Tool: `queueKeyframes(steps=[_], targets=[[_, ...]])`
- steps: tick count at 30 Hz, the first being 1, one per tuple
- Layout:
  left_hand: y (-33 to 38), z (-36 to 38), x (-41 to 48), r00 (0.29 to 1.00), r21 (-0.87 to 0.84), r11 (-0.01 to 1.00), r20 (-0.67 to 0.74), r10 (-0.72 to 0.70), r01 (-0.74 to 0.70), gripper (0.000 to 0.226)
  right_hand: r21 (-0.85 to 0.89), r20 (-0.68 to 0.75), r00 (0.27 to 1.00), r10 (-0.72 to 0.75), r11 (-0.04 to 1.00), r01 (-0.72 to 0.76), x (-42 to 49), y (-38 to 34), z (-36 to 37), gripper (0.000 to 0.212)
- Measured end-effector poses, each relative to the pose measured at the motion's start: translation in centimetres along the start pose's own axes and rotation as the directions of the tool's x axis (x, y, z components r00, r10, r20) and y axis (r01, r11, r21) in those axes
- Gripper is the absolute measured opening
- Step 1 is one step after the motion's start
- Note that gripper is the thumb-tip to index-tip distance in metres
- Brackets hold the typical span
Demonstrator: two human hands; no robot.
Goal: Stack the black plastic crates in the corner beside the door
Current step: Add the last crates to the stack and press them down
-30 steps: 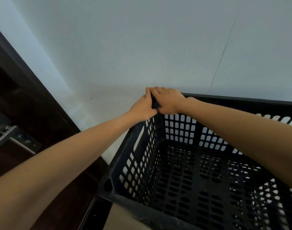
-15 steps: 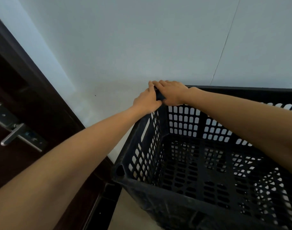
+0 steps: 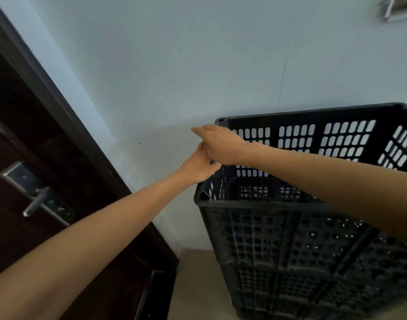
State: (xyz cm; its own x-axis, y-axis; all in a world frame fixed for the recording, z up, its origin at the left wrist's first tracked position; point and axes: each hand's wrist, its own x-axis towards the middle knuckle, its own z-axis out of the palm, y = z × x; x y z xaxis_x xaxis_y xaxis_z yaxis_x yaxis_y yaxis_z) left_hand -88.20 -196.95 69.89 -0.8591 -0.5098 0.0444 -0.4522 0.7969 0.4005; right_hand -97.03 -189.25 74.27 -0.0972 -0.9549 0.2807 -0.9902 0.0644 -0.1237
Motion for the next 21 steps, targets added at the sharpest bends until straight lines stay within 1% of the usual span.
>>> queueKeyframes(steps=[3, 6, 7, 9, 10, 11, 13, 14, 17, 21], targets=[[0.1, 0.2, -2.4, 0.994, 0.015, 0.995, 0.039, 0.100, -0.101, 0.064, 0.008, -0.044, 0.999, 0.029, 1.000, -0.029, -4.0, -2.9, -0.2, 0.063], [0.2, 0.3, -4.1, 0.988, -0.108, 0.988, 0.093, 0.125, -0.115, 0.066, 0.024, 0.014, 0.988, 0.151, 0.988, -0.151, -8.6, -4.1, 0.2, 0.057], [0.2, 0.3, -4.4, 0.988, -0.122, 0.989, 0.118, 0.103, -0.088, 0.069, 0.019, 0.052, 0.980, 0.192, 0.981, -0.193, -10.2, -4.2, 0.5, 0.056], [0.5, 0.5, -4.7, 0.991, -0.087, 0.996, 0.137, 0.012, 0.000, 0.080, 0.008, 0.131, 0.948, 0.291, 0.956, -0.294, -12.7, -4.3, 1.1, 0.064], [0.8, 0.6, -4.8, 0.992, -0.074, 0.997, 0.125, -0.024, 0.033, 0.082, -0.002, 0.131, 0.935, 0.330, 0.943, -0.333, -13.5, -4.4, 1.5, 0.069], [1.3, 0.6, -4.9, 0.993, -0.071, 0.996, 0.107, -0.049, 0.056, 0.082, -0.036, 0.087, 0.935, 0.343, 0.939, -0.342, -14.1, -4.5, 1.8, 0.072], [2.1, 1.0, -5.1, 0.995, -0.075, 0.994, 0.055, -0.080, 0.084, 0.077, -0.128, -0.035, 0.954, 0.298, 0.945, -0.300, -14.5, -4.6, 2.2, 0.075], [2.3, 1.2, -5.3, 0.996, -0.079, 0.993, 0.021, -0.089, 0.091, 0.075, -0.154, -0.072, 0.961, 0.266, 0.949, -0.274, -14.6, -4.6, 2.3, 0.076], [2.1, 1.9, -5.3, 0.994, -0.107, 0.989, -0.040, -0.104, 0.099, 0.069, -0.185, -0.123, 0.972, 0.202, 0.957, -0.222, -14.9, -4.5, 2.5, 0.073], [1.8, 2.2, -5.1, 0.994, -0.063, 0.993, -0.036, -0.103, 0.101, 0.069, -0.250, -0.199, 0.964, 0.179, 0.942, -0.226, -14.6, -4.3, 3.2, 0.075]])
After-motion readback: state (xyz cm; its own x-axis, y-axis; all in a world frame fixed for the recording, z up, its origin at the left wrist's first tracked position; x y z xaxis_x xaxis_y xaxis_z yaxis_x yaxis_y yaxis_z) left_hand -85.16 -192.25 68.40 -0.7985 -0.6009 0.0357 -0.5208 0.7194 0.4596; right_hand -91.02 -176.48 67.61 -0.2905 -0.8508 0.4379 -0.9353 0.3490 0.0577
